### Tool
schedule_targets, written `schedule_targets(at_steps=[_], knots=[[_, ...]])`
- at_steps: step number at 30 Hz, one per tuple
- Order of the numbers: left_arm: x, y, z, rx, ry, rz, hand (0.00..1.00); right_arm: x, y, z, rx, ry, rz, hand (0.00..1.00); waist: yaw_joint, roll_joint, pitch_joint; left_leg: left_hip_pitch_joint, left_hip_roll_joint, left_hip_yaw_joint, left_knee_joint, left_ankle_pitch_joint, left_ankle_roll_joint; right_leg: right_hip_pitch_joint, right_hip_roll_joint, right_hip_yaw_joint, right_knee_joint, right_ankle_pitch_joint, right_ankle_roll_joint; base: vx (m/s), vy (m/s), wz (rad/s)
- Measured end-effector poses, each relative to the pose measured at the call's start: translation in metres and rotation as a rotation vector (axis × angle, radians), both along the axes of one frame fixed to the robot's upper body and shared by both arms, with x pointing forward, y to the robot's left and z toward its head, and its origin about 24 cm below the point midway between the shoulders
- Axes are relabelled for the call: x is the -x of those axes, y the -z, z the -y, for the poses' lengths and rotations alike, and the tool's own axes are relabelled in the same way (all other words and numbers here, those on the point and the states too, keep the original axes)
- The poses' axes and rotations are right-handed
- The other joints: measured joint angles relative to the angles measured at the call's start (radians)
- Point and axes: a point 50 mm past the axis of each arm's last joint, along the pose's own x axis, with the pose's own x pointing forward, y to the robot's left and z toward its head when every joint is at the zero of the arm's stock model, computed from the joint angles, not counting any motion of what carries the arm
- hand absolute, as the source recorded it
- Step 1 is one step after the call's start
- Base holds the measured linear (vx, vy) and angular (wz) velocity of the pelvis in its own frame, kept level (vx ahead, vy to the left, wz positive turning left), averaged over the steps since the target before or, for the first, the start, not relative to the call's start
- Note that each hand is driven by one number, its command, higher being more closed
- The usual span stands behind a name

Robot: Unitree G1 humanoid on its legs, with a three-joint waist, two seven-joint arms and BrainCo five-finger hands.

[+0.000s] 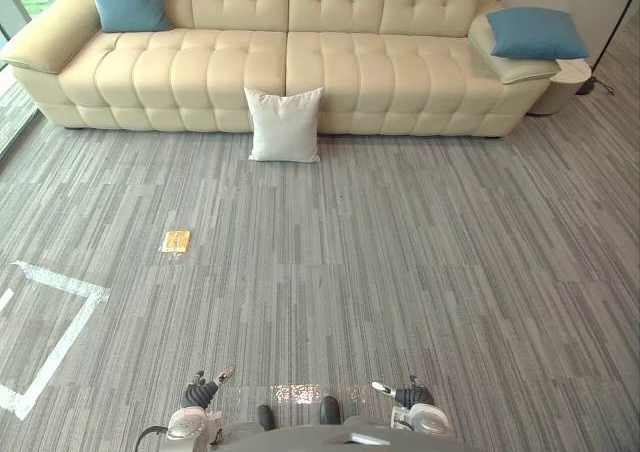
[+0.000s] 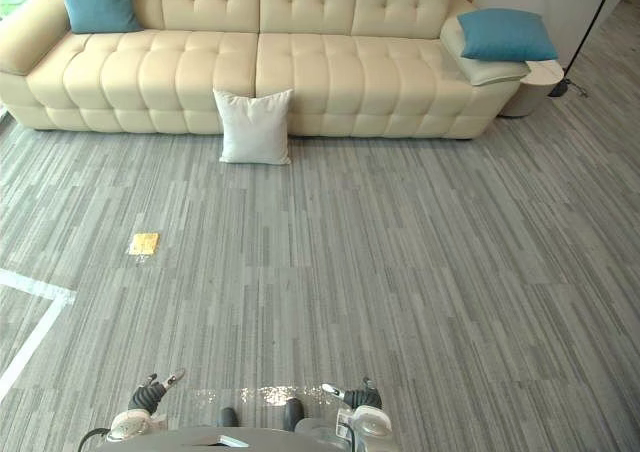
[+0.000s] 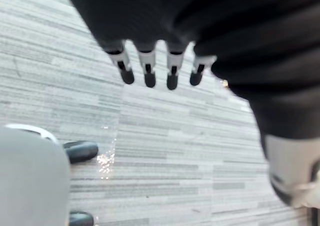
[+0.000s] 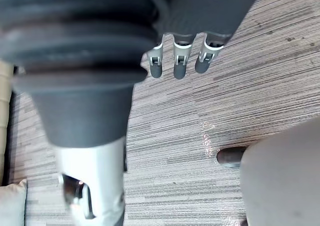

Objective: Pick up cushions and gather them together orderly.

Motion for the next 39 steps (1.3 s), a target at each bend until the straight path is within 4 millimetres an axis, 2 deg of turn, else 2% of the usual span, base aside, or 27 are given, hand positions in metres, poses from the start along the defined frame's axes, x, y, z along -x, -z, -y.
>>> schedule_targets(at_steps=[34, 39], knots=[[-0.0059, 0.0014, 0.0065, 0.008, 0.075, -0.015, 0.00, 0.0068, 0.0033, 0.0019, -0.030, 0.073, -0.020, 0.00, 0.008, 0.006, 0.005, -0.018, 0.002, -0.007, -0.006, -0.002, -0.003, -0.006, 0.001, -0.020, 0.000, -0.012, -0.002, 0.00, -0.001, 0.01], [-0.0086, 0.0008, 0.0067, 0.009, 0.071, -0.008, 0.00, 0.0052, 0.0028, 0.0023, -0.030, 0.081, -0.014, 0.00, 0.008, 0.009, 0.017, -0.021, 0.009, -0.007, 0.000, -0.015, -0.023, -0.004, 0.008, -0.027, 0.007, -0.031, -0.011, 0.01, -0.030, 0.02]])
